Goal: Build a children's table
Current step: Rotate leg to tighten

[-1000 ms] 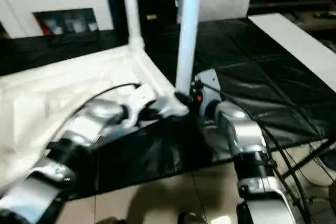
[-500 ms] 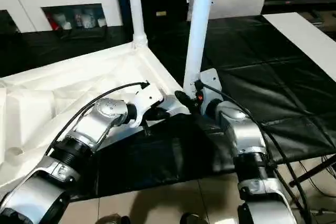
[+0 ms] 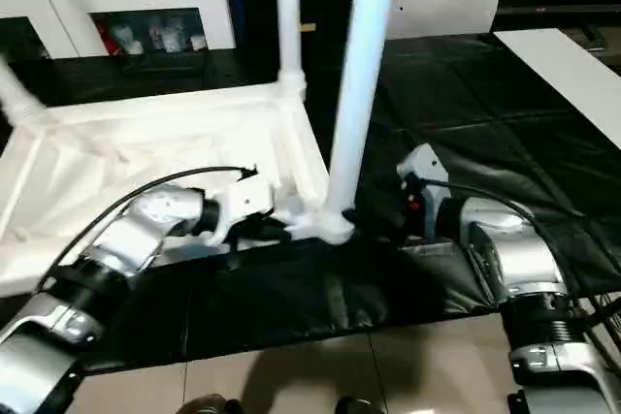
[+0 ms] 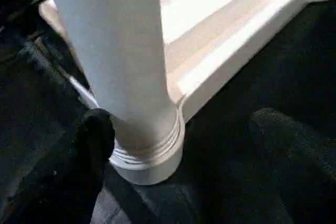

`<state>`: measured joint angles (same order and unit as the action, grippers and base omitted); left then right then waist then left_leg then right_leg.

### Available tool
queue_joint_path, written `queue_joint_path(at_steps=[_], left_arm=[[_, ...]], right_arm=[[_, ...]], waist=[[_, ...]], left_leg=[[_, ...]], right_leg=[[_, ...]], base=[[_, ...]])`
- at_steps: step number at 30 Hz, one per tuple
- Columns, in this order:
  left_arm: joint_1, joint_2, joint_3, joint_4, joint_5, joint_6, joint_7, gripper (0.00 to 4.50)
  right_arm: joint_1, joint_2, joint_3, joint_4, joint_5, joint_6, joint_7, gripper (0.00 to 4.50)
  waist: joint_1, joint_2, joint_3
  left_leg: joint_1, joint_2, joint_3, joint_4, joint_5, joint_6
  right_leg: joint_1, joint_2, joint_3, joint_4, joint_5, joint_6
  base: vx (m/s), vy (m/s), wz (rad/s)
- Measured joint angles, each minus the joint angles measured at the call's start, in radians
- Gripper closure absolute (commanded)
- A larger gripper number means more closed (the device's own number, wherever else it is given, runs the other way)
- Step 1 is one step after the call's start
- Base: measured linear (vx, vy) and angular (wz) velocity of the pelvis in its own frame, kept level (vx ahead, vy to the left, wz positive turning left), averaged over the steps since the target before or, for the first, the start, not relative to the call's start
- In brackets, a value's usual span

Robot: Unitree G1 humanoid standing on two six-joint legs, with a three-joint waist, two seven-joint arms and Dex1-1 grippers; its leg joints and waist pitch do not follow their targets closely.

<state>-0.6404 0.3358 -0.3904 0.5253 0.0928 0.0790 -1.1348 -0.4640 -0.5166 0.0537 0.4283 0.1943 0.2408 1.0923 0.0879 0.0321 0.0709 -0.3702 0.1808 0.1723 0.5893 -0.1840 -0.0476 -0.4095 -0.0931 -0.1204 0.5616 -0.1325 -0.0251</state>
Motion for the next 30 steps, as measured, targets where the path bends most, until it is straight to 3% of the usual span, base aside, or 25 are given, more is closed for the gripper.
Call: queue_joint_path(at_steps=[5,10,11,18,30], left_arm=[[0.004,0.03,-0.011,-0.01,-0.012,-0.033,-0.088,4.5],[0.004,0.037,-0.021,-0.011,-0.02,-0.045,-0.121,4.5],[0.005,0.039,-0.021,-0.014,-0.02,-0.045,-0.127,4.5],[0.015,0.041,-0.036,-0.042,-0.021,-0.049,-0.148,4.5],[0.017,0.043,-0.039,-0.046,-0.021,-0.055,-0.149,4.5]], right_arm=[[0.0,-0.029,0.041,0.007,-0.008,-0.057,0.103,0.07],[0.001,-0.028,0.045,0.0,0.011,-0.053,0.166,0.07],[0.002,-0.028,0.049,-0.004,0.015,-0.052,0.175,0.34],[0.01,-0.014,0.071,-0.022,0.043,-0.05,0.22,0.89],[0.014,-0.011,0.076,-0.033,0.053,-0.012,0.26,1.73]], waist=[[0.005,0.0,0.0],[0.012,0.0,0.0],[0.013,0.0,0.0],[0.027,0.0,0.0],[0.028,-0.001,0.0]], left_leg=[[0.0,0.0,0.0,0.001,0.0,0.0],[0.0,0.0,0.0,0.001,0.0,0.0],[0.0,0.0,0.0,0.001,0.0,0.0],[0.0,0.0,0.0,0.001,0.0,0.0],[0.0,0.0,0.0,0.002,0.0,0.0]], right_leg=[[0.001,0.0,0.0,0.0,0.0,0.0],[0.001,0.0,0.0,0.0,0.0,0.0],[0.001,0.0,0.0,0.0,0.0,0.0],[0.001,0.0,0.0,0.0,0.0,0.0],[0.001,0.0,0.0,0.001,0.0,0.0]], base=[[0.0,0.0,0.0],[0.0,0.0,0.0],[0.0,0.0,0.0],[0.0,0.0,0.0],[0.0,0.0,0.0]])
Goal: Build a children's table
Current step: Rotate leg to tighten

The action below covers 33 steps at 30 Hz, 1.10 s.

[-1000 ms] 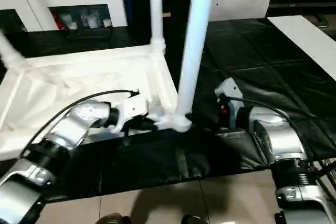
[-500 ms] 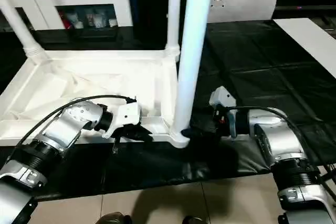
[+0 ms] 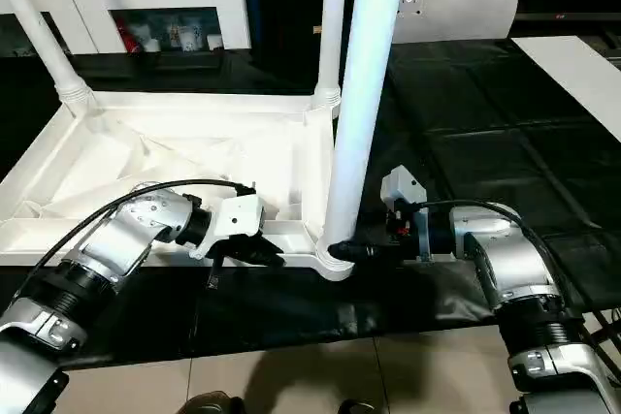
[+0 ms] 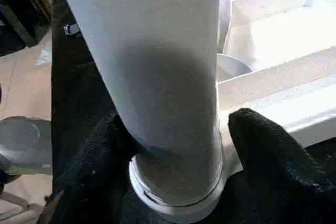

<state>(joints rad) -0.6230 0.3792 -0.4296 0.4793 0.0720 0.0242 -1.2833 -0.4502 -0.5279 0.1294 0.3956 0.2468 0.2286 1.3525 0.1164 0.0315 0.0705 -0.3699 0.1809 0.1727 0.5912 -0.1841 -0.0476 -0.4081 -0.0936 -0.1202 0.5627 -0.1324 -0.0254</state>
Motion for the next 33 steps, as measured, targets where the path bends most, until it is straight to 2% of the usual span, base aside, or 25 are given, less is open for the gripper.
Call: queue_joint_path(at_steps=[6,7,14,19,21,23,27,29,31,32,33], left_arm=[[0.004,0.001,0.0,-0.004,0.0,0.0,0.0,4.5],[0.004,0.001,0.0,-0.004,-0.001,0.0,-0.001,4.5],[0.004,0.003,0.0,-0.004,-0.001,0.001,-0.012,4.5],[0.005,-0.009,0.02,-0.003,-0.003,0.06,0.015,4.5],[0.005,-0.02,0.038,0.007,0.002,0.097,0.055,4.5],[0.001,-0.041,0.062,0.022,0.014,0.151,0.114,4.5],[-0.023,-0.1,0.091,0.05,0.031,0.243,0.234,4.5],[-0.039,-0.15,0.108,0.071,0.038,0.292,0.309,4.5],[-0.054,-0.192,0.124,0.09,0.041,0.329,0.382,4.5],[-0.063,-0.208,0.132,0.104,0.041,0.339,0.408,4.5],[-0.068,-0.219,0.135,0.111,0.041,0.346,0.425,4.5]], right_arm=[[0.014,0.0,0.0,-0.011,0.012,0.004,0.008,2.18],[0.015,0.0,0.0,-0.012,0.014,0.006,0.008,2.38],[0.028,0.001,0.0,-0.038,0.014,0.024,0.004,2.55],[0.047,0.035,-0.006,-0.085,0.014,0.091,-0.092,2.56],[0.046,0.076,-0.018,-0.091,-0.008,0.114,-0.173,2.56],[0.034,0.141,-0.041,-0.088,-0.031,0.151,-0.303,2.56],[-0.016,0.236,-0.082,-0.061,-0.066,0.223,-0.53,2.57],[-0.038,0.28,-0.105,-0.035,-0.082,0.234,-0.642,2.57],[-0.062,0.32,-0.125,-0.01,-0.096,0.236,-0.74,2.57],[-0.067,0.333,-0.133,0.006,-0.099,0.224,-0.77,2.57],[-0.069,0.342,-0.139,0.012,-0.101,0.214,-0.793,2.22]], waist=[[0.0,0.0,0.0],[0.0,0.0,0.0],[0.001,0.0,0.0],[-0.006,0.0,-0.001],[-0.016,0.0,-0.001],[-0.037,0.0,-0.001],[-0.078,-0.001,0.0],[-0.094,0.001,0.0],[-0.108,0.004,0.003],[-0.112,0.004,0.003],[-0.116,0.005,0.003]], left_leg=[[0.0,0.0,0.0,0.0,0.0,0.0],[0.0,0.0,0.0,0.0,0.0,0.0],[0.001,0.0,0.0,0.002,0.0,-0.001],[0.007,0.0,0.0,0.002,0.001,-0.001],[0.01,0.0,0.0,0.002,0.001,-0.002],[0.014,0.0,0.0,0.002,0.001,-0.002],[0.012,0.0,-0.002,0.004,0.001,-0.002],[0.011,0.003,-0.005,0.004,0.001,-0.002],[0.01,0.011,-0.008,0.005,0.001,-0.002],[0.01,0.012,-0.008,0.005,0.001,-0.002],[0.01,0.012,-0.008,0.005,0.001,-0.002]], right_leg=[[0.0,0.0,0.0,0.0,0.0,0.0],[0.0,0.0,0.0,0.001,0.0,0.0],[0.0,0.0,0.0,0.002,0.0,0.0],[0.005,0.0,0.0,0.002,0.0,0.0],[0.007,0.0,0.0,0.002,0.0,0.0],[0.009,0.0,0.0,0.002,0.0,0.001],[0.011,0.0,-0.007,-0.009,0.0,0.001],[0.015,-0.001,-0.018,-0.024,0.0,0.001],[0.025,-0.002,-0.037,-0.042,0.0,0.001],[0.028,-0.002,-0.039,-0.046,0.0,0.001],[0.028,-0.002,-0.039,-0.047,0.0,0.001]], base=[[0.0,0.0,0.0],[0.0,0.0,0.0],[0.0,0.0,0.0],[0.0,0.0,0.0],[0.0,0.0,0.0],[0.0,0.0,0.0],[0.0,0.0,0.0],[0.0,0.0,0.0],[0.0,0.0,0.0],[0.0,0.0,0.0],[0.0,0.0,0.0]])
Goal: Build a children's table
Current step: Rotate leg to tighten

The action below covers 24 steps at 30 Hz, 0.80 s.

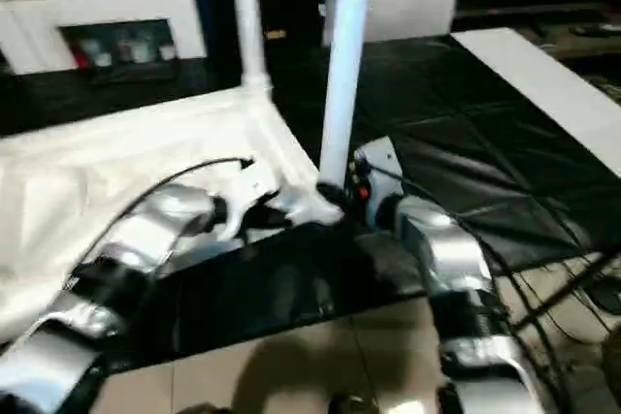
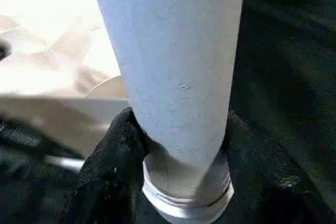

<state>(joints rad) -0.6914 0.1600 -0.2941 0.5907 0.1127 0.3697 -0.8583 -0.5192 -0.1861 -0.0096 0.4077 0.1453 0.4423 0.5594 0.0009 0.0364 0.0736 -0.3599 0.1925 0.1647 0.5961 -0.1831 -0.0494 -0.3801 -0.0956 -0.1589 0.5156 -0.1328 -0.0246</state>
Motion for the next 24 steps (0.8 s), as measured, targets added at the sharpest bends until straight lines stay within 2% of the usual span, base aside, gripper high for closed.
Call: queue_joint_path(at_steps=[1,3,4,9,11,13,16,21,24], left_arm=[[-0.005,-0.008,0.002,0.007,0.001,0.002,0.014,4.5],[-0.007,-0.013,0.002,0.007,0.003,0.003,0.023,4.5],[-0.008,-0.013,0.001,0.007,0.003,0.0,0.023,4.5],[-0.008,-0.014,-0.02,0.002,0.009,-0.035,0.01,4.5],[-0.008,-0.006,-0.032,0.001,0.014,-0.063,0.004,4.5],[-0.006,0.015,-0.045,-0.004,0.02,-0.099,-0.013,4.5],[-0.004,0.039,-0.062,-0.007,0.023,-0.141,-0.035,4.5],[0.016,0.1,-0.077,-0.026,0.025,-0.218,-0.109,4.5],[0.021,0.135,-0.079,-0.026,0.019,-0.254,-0.158,4.5]], right_arm=[[0.0,0.008,-0.005,0.006,-0.003,-0.016,-0.019,2.22],[0.0,0.015,-0.006,0.007,-0.012,-0.028,-0.031,1.86],[0.0,0.016,-0.006,0.007,-0.019,-0.03,-0.03,1.82],[0.001,0.007,-0.003,0.007,-0.026,-0.042,-0.022,1.38],[0.003,-0.007,0.001,0.007,-0.023,-0.056,0.007,1.17],[0.01,-0.051,0.017,0.006,-0.021,-0.084,0.064,1.04],[0.022,-0.086,0.033,0.007,-0.022,-0.123,0.132,0.84],[0.056,-0.193,0.05,0.02,-0.02,-0.194,0.28,0.45],[0.057,-0.243,0.049,0.021,0.001,-0.219,0.369,0.14]], waist=[[-0.003,0.0,0.0],[-0.003,0.0,0.0],[-0.001,0.0,0.0],[0.019,0.0,0.0],[0.034,0.0,0.0],[0.047,-0.002,-0.001],[0.061,-0.002,-0.001],[0.08,-0.001,-0.001],[0.081,-0.002,-0.001]], left_leg=[[0.0,-0.001,0.001,0.0,0.0,0.0],[0.0,-0.003,0.001,0.0,0.0,0.0],[0.0,-0.003,0.001,-0.001,0.0,0.0],[-0.001,-0.006,0.004,-0.004,-0.001,0.001],[-0.002,-0.007,0.005,-0.005,-0.001,0.001],[-0.006,-0.007,0.005,-0.005,-0.001,0.0],[-0.006,-0.004,0.004,-0.006,-0.001,0.0],[-0.006,0.002,0.003,-0.008,-0.001,0.0],[-0.005,0.002,0.004,-0.006,-0.001,-0.001]], right_leg=[[0.0,-0.001,0.001,0.0,0.0,0.0],[-0.001,-0.002,0.001,0.0,0.0,0.0],[-0.002,-0.002,0.001,0.0,0.0,0.0],[-0.007,-0.003,0.01,0.012,0.001,-0.002],[-0.012,-0.004,0.012,0.021,0.003,-0.005],[-0.021,-0.004,0.013,0.032,0.006,-0.007],[-0.027,-0.003,0.012,0.043,0.006,-0.006],[-0.028,0.002,0.009,0.044,0.005,-0.008],[-0.027,0.002,0.01,0.043,0.005,-0.008]], base=[[0.0,0.0,0.0],[0.0,0.0,0.0],[0.0,0.0,0.0],[0.0,0.0,0.0],[0.0,0.0,0.0],[0.0,0.0,0.0],[0.009,-0.036,0.0],[0.001,-0.011,0.0],[0.0,0.0,0.0]])
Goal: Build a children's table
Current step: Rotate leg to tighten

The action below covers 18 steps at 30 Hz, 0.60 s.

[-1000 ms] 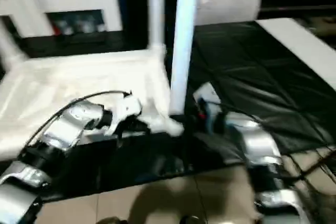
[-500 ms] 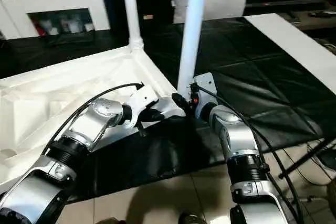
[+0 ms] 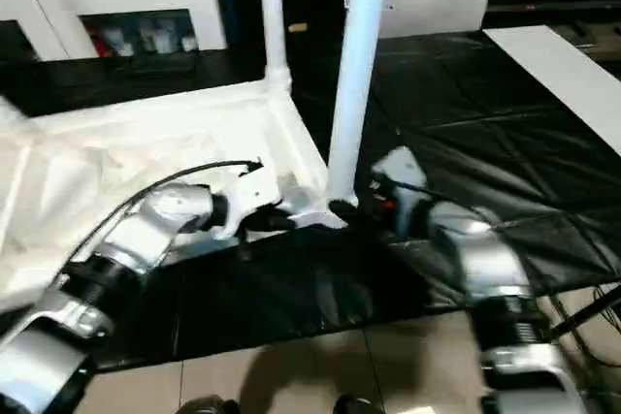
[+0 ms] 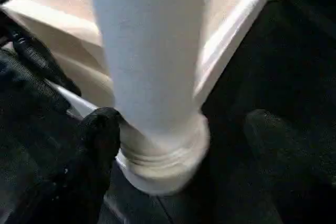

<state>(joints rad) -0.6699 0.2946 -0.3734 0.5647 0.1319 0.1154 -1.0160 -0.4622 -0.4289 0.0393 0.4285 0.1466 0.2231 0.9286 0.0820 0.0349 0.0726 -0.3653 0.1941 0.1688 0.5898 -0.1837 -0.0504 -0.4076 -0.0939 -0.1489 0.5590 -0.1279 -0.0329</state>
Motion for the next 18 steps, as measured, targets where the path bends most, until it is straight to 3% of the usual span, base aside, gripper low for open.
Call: queue_joint_path(at_steps=[5,7,10,16,18], left_arm=[[0.023,0.066,-0.019,-0.019,-0.039,-0.082,-0.143,4.5],[0.03,0.087,-0.027,-0.03,-0.046,-0.1,-0.184,4.5],[0.031,0.094,-0.027,-0.034,-0.046,-0.104,-0.204,4.5],[0.043,0.113,-0.04,-0.054,-0.052,-0.134,-0.256,4.5],[0.045,0.117,-0.048,-0.063,-0.054,-0.141,-0.271,4.5]], right_arm=[[0.019,-0.071,0.016,-0.011,0.035,0.001,0.165,0.04],[0.019,-0.085,0.041,-0.011,0.032,-0.038,0.205,0.04],[0.019,-0.086,0.056,-0.01,0.014,-0.087,0.222,0.04],[0.019,-0.086,0.079,-0.006,0.04,-0.092,0.317,0.04],[0.019,-0.085,0.089,-0.007,0.051,-0.092,0.343,0.32]], waist=[[0.009,0.0,0.0],[0.012,0.0,0.0],[0.011,0.0,0.0],[0.013,0.0,0.0],[0.019,0.0,0.0]], left_leg=[[-0.001,0.0,0.0,0.001,0.0,0.0],[-0.001,0.0,0.0,0.0,0.0,0.0],[-0.001,-0.001,0.001,0.001,0.0,0.0],[-0.001,-0.001,0.001,0.001,0.0,0.0],[-0.001,-0.001,0.001,0.001,0.0,0.0]], right_leg=[[0.0,-0.001,0.001,0.0,0.0,0.0],[0.0,-0.001,0.0,0.0,0.0,0.0],[0.0,-0.001,0.001,0.0,0.0,0.0],[0.0,-0.001,0.001,0.0,0.0,0.0],[0.0,-0.001,0.001,0.0,0.0,0.0]], base=[[0.0,0.0,0.0],[0.0,0.0,0.0],[0.0,0.0,0.0],[0.0,0.0,0.0],[0.0,0.0,0.0]])
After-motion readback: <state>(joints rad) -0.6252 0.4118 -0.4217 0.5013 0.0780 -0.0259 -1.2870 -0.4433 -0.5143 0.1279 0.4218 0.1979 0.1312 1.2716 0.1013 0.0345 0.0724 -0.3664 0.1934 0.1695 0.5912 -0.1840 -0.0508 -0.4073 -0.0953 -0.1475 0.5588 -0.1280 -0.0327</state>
